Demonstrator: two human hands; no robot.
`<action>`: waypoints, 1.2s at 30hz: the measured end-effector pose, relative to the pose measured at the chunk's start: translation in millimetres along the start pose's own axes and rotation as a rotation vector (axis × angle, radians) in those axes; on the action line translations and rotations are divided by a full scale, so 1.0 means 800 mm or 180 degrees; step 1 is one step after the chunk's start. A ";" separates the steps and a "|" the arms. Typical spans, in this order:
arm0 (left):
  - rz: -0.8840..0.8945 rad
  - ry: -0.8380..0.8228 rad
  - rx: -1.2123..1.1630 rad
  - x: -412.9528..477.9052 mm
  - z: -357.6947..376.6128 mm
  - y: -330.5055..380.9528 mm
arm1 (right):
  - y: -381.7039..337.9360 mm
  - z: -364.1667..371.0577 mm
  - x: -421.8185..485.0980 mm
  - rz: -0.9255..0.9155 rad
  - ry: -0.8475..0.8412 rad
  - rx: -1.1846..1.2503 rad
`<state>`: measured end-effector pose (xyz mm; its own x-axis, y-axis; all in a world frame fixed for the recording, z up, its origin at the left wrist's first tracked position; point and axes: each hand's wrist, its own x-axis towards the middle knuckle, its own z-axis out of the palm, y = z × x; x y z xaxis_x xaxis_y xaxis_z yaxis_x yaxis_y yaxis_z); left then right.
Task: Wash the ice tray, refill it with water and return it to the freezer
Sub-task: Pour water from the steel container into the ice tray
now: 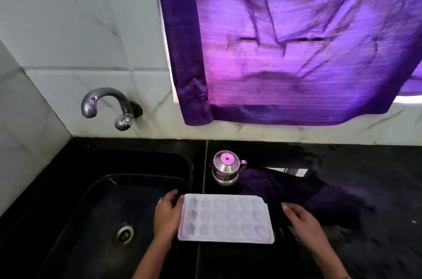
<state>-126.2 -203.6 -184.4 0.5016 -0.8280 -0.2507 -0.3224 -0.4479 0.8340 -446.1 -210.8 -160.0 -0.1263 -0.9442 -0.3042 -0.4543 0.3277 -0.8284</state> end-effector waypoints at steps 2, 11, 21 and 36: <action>0.0153 0.0009 -0.0302 0.008 0.014 0.028 | -0.017 0.006 0.023 -0.0058 0.0195 0.0425; -0.0522 -0.0633 -0.1610 0.056 0.102 0.112 | -0.093 0.123 0.133 0.0043 0.0180 0.2011; -0.0710 -0.0401 -0.1955 0.066 0.146 0.109 | -0.104 0.172 0.156 0.0279 0.0606 0.2501; -0.0112 -0.0377 -0.2290 0.010 0.078 0.153 | -0.156 0.150 0.100 -0.0137 0.0787 0.3204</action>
<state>-211.7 -286.1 -114.7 0.3987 -0.8663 -0.3007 0.3202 -0.1758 0.9309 -293.8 -323.2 -137.6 -0.3566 -0.8991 -0.2541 0.4699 0.0625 -0.8805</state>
